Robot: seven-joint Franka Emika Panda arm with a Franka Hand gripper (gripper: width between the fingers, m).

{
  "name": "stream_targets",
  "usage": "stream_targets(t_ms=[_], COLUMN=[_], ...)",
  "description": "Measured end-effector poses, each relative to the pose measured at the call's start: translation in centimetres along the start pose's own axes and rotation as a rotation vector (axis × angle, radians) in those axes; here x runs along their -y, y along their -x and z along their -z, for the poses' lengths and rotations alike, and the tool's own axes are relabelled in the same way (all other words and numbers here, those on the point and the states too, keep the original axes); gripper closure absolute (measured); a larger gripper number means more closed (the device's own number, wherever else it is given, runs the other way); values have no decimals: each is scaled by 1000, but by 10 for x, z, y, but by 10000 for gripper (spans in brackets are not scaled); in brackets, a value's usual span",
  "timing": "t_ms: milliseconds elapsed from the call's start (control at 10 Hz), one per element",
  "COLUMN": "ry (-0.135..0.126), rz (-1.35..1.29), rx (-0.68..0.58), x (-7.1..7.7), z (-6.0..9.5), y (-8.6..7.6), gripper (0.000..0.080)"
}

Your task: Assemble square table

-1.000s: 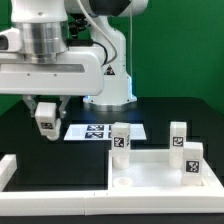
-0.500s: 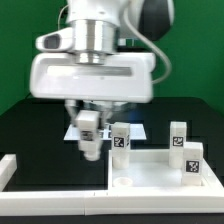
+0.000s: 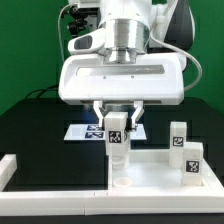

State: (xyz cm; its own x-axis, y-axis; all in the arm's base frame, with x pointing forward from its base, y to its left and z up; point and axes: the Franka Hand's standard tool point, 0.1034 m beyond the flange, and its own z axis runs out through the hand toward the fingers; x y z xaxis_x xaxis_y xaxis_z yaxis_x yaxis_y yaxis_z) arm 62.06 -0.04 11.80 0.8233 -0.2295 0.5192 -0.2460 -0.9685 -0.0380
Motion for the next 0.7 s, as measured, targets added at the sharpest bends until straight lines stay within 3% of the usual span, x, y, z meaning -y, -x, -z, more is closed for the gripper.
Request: stream_targets(t_ms=[200, 500, 700], ry=[1, 5, 10], rz=[3, 11, 30], rx=[2, 10, -2], x=[0, 19, 19], z=[-1, -19, -23], y=[2, 20, 17], gripper=[509, 509, 509])
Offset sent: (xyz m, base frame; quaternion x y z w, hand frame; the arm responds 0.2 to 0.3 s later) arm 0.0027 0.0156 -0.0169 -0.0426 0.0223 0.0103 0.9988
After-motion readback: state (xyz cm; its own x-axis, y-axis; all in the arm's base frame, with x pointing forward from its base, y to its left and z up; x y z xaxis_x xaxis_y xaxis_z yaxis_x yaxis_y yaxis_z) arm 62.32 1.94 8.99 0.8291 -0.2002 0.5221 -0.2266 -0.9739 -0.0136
